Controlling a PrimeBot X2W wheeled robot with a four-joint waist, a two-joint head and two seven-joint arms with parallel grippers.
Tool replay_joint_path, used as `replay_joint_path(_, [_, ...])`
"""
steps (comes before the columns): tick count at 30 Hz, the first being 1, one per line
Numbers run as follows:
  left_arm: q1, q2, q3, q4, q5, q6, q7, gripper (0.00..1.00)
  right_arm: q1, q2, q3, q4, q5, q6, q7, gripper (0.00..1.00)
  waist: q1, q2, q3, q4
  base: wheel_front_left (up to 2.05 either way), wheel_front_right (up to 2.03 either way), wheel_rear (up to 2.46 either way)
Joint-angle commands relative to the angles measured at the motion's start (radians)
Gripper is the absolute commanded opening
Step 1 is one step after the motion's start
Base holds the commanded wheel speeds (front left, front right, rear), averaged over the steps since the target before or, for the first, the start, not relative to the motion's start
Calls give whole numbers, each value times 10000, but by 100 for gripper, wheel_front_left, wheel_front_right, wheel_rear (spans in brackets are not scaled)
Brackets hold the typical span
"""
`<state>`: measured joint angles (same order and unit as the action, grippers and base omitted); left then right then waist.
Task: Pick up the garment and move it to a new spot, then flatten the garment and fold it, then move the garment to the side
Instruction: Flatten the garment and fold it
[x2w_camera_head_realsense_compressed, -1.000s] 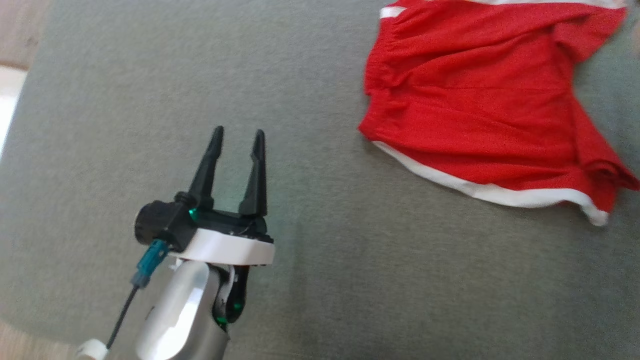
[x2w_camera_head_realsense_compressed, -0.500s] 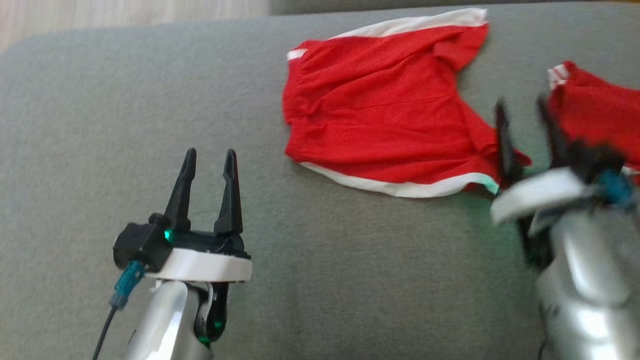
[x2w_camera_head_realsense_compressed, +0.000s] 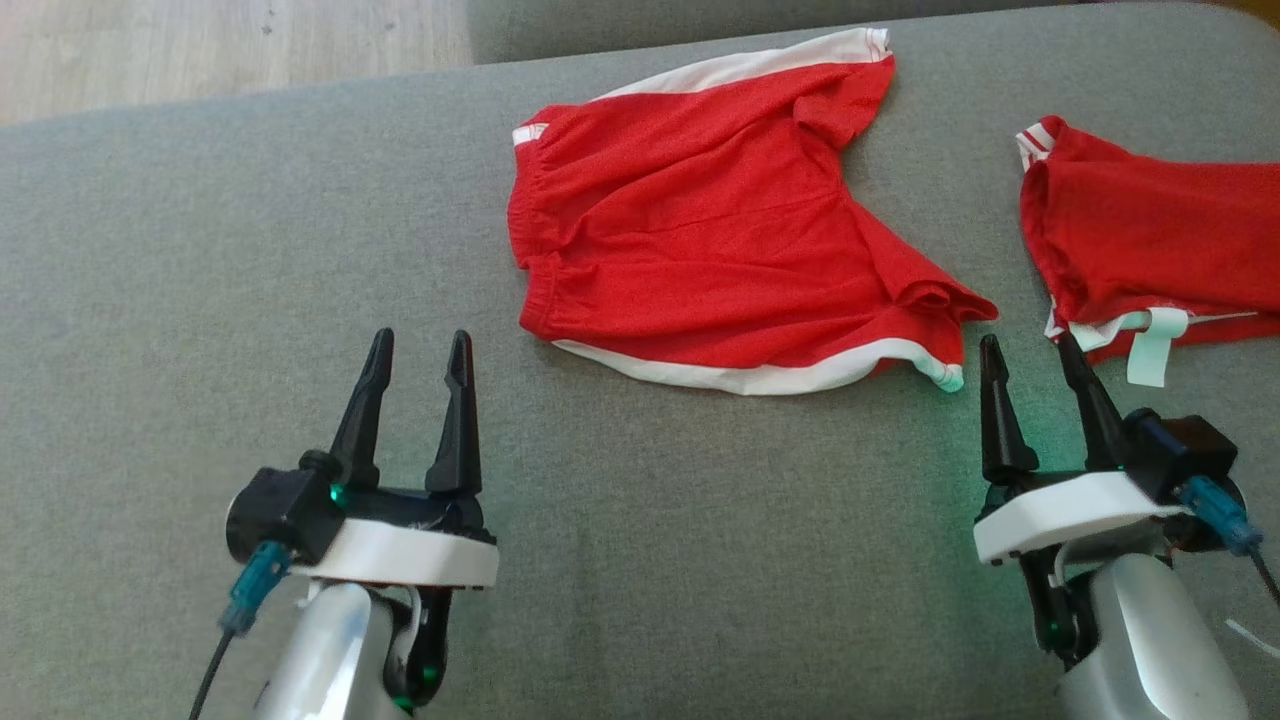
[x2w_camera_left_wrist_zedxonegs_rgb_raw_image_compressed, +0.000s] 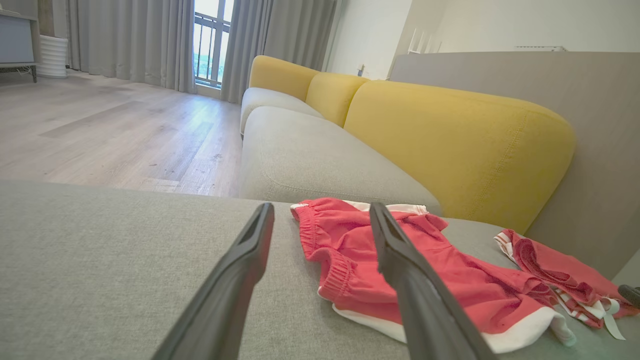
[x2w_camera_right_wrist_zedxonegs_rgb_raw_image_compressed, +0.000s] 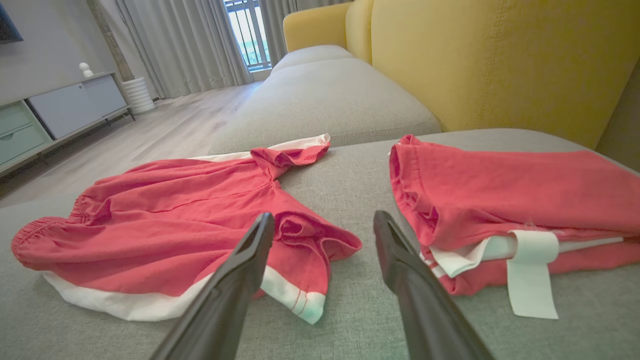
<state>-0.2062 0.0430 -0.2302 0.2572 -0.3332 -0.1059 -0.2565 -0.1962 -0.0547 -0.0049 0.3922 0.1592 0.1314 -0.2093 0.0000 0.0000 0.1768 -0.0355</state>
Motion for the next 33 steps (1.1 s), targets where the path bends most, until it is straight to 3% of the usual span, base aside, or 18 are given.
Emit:
replay_joint_path(1, [-288, 72, 285, -238, 107, -33, -53, 100, -268, 41, 239, -351, 71, -7, 1, 100, 0, 0, 48, -17, 0, 0, 0])
replay_joint_path(9, [-691, 123, 6, 675, 479, -145, -53, 100, -277, 43, 280, -558, 236, -7, 66, 100, 0, 0, 375, -209, 0, 0, 0])
replay_joint_path(17, [-1898, 656, -848, 2541, 941, -215, 387, 100, -420, 44, 308, -630, 331, -7, -31, 100, 0, 0, 812, -374, 0, 0, 0])
replay_joint_path(33, [-3701, 1111, -2060, 4651, 387, -245, 392, 100, -791, 45, 527, -496, 502, -7, -201, 100, 0, 0, 1378, -958, 0, 0, 0])
